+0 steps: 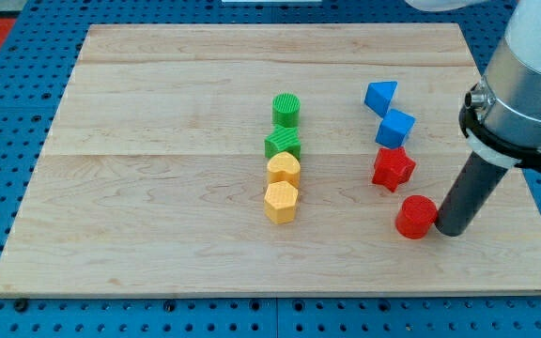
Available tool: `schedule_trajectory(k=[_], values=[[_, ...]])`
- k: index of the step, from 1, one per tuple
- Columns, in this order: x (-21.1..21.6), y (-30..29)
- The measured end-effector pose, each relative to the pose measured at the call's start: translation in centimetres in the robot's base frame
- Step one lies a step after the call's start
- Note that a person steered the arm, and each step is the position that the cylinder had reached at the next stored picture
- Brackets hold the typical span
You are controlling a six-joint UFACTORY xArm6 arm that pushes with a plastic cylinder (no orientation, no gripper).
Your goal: Slide the red circle to the bottom of the red star
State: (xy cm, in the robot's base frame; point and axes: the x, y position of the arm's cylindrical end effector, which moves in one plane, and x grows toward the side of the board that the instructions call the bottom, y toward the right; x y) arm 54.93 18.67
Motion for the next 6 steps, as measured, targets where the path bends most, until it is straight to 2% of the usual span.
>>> schedule_trajectory(k=[3, 6], values=[[2.7, -0.9], [2.4, -3.7]])
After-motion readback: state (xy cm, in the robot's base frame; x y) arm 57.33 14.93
